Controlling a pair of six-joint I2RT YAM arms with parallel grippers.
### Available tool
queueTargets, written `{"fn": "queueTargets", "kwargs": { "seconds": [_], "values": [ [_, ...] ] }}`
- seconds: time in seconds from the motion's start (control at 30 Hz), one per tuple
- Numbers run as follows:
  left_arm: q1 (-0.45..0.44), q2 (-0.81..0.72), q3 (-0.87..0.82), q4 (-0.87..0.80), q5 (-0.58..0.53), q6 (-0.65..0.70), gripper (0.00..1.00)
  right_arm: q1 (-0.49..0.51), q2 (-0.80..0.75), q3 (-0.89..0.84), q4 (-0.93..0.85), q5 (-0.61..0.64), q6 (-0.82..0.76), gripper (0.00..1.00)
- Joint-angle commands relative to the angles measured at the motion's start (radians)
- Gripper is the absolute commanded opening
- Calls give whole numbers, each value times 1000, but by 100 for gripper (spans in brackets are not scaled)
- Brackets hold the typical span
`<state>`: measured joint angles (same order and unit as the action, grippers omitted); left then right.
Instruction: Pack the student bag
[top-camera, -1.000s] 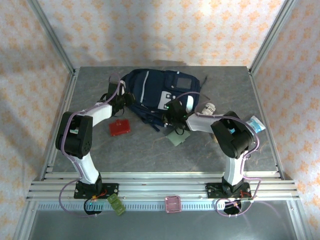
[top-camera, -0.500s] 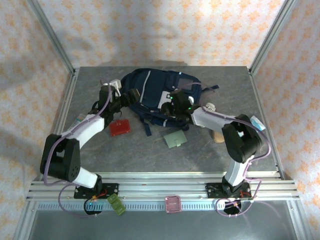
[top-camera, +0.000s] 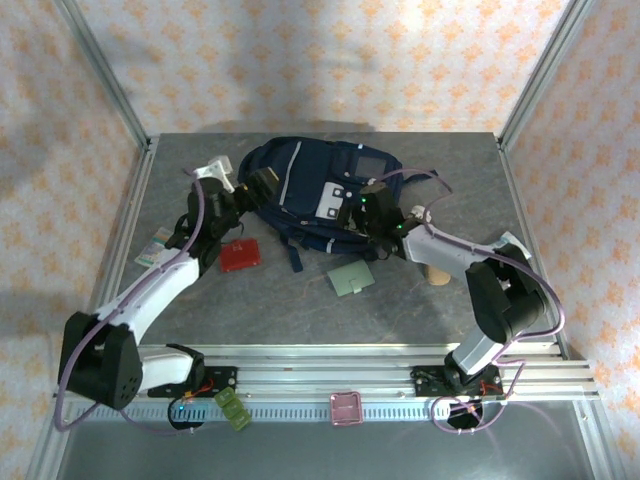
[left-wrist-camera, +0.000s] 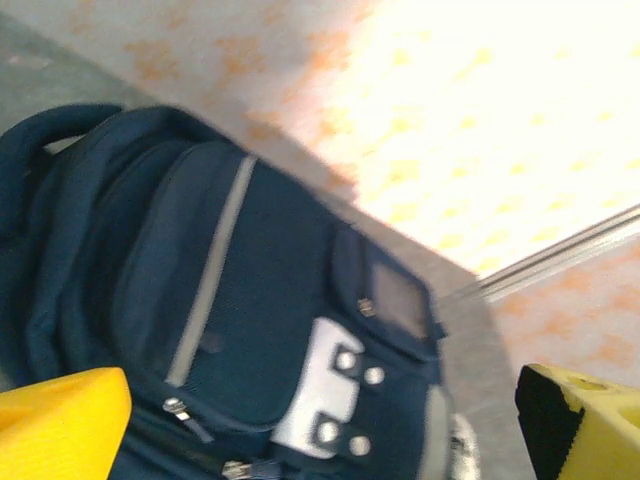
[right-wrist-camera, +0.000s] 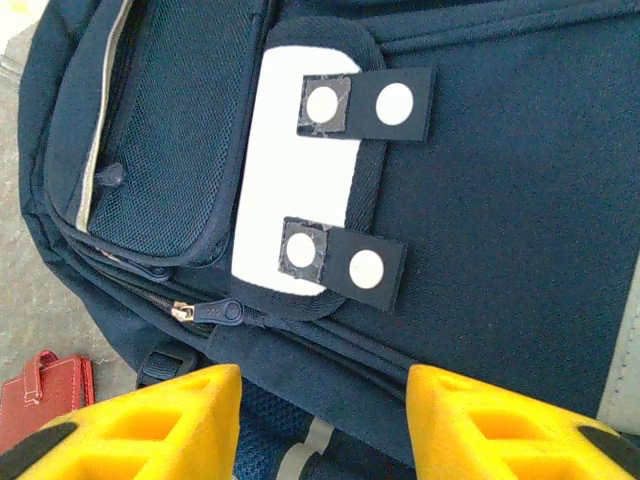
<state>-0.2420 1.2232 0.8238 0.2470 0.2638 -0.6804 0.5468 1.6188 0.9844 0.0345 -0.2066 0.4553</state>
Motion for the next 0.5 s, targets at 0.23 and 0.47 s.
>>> {"fn": "queueTargets", "kwargs": {
  "seconds": [0.23, 0.47],
  "values": [
    [-26, 52, -66, 263, 220, -169, 99, -19, -42, -6, 57, 58, -15, 47],
    [-115, 157, 40, 31, 170, -37, 92, -44, -7, 11, 21, 57, 5, 54]
  ]
}}
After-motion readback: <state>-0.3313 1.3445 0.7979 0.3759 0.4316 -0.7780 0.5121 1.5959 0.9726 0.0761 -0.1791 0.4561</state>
